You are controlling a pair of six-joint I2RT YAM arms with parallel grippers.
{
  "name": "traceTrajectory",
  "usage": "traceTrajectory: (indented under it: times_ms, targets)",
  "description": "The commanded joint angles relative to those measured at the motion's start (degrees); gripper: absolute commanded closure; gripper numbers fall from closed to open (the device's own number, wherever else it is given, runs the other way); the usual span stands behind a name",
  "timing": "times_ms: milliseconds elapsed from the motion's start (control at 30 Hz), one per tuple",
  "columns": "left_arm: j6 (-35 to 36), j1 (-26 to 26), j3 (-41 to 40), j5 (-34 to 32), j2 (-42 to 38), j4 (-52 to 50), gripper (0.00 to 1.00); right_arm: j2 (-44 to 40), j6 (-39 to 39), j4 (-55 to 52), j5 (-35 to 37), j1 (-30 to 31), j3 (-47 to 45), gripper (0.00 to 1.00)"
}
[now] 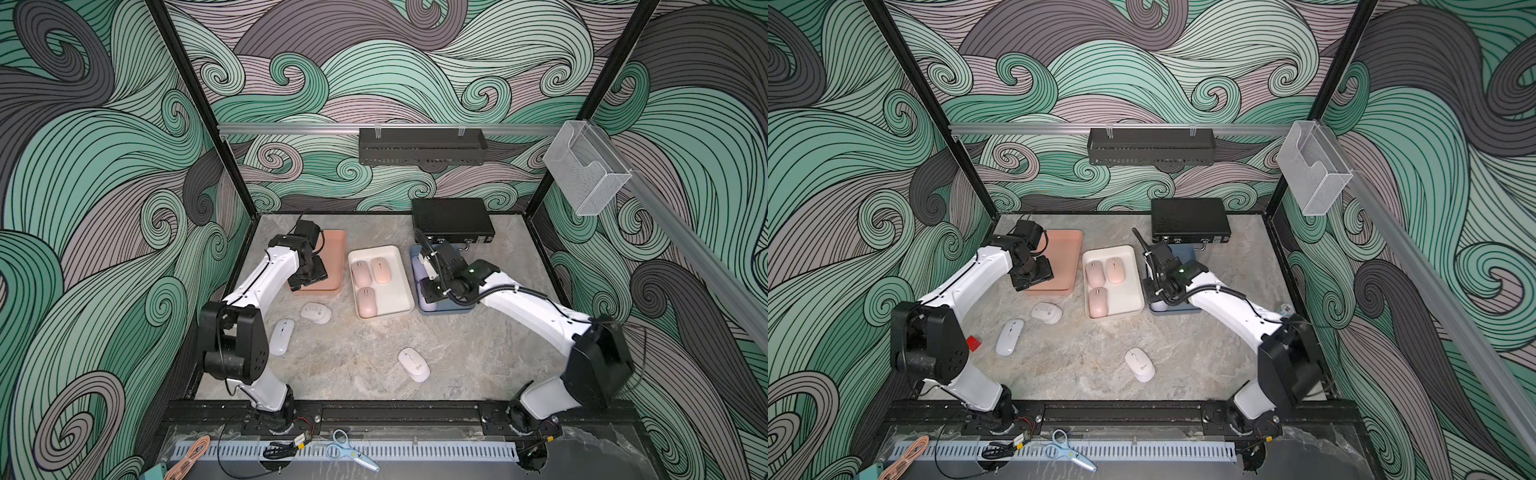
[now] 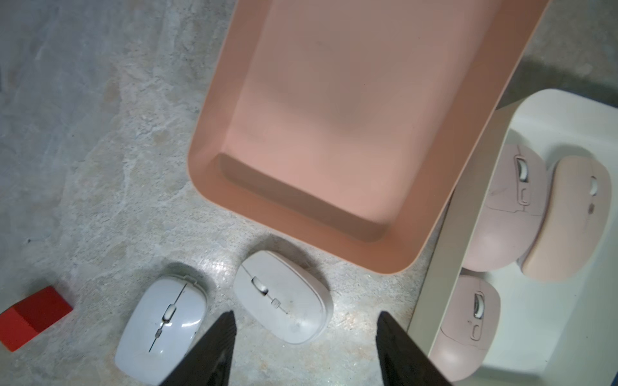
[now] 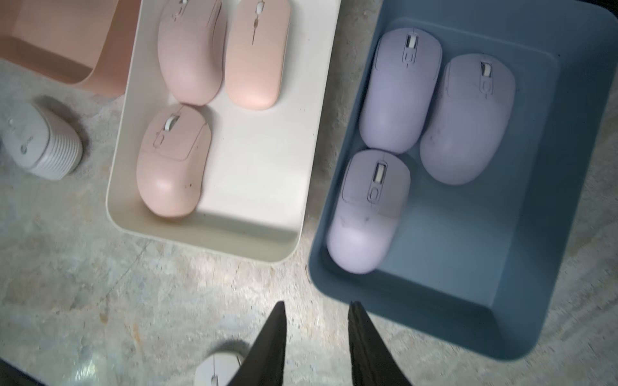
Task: Place the mice by color into the storage box
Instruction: Move the storage box to the center of the board.
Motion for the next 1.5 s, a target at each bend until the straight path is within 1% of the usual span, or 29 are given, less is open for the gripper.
traceTrajectory:
  times_ms: [0,100,200,400,567,767,900,967,1167,1333,1467]
  targets:
    - [1.4,1.8,3.2,4.1,6.0,-0.1,0.38,8.4,-2.8,-2.2,-0.9,-0.7,7.9,0.76]
    - [1.8,3.0,5.7,6.1,10.7,0.1,0.42,14.8,-2.8,-2.6,0.1,-0.8,13.7,0.75]
    - [3.3,3.3,8.4,6.7,14.1,-0.2,0.42,20.4,-3.0,-3.5,0.3,-1.3,19.4,0.72]
    - [5.3,3.5,10.9,9.3,18.5,0.2,0.43,32.1,-3.0,-8.2,-0.1,-2.0,31.5,0.73]
    - [6.1,3.5,9.6,11.5,20.2,1.2,0.44,35.8,-0.8,-9.3,1.9,-2.0,34.6,0.74]
    - [5.8,3.2,9.5,14.9,21.9,1.6,0.47,35.8,0.4,-8.7,3.3,-2.0,32.9,0.81]
    - [5.6,2.8,8.9,15.9,21.9,1.8,0.47,32.0,0.9,-5.6,4.1,-1.7,28.1,0.81]
    - [5.3,2.2,8.4,17.1,22.3,2.1,0.47,31.5,1.2,-5.6,4.7,-1.8,27.3,0.81]
    - [4.1,-0.8,6.4,17.5,22.7,2.2,0.48,30.3,1.7,-6.1,6.5,-2.1,24.3,0.81]
    - [2.4,-3.5,5.0,17.6,21.2,2.8,0.48,27.9,2.0,-5.5,8.5,-2.2,20.4,0.82]
    - [0.5,-5.5,2.0,18.6,19.2,5.3,0.49,25.0,2.0,-4.8,9.1,-2.3,16.5,0.81]
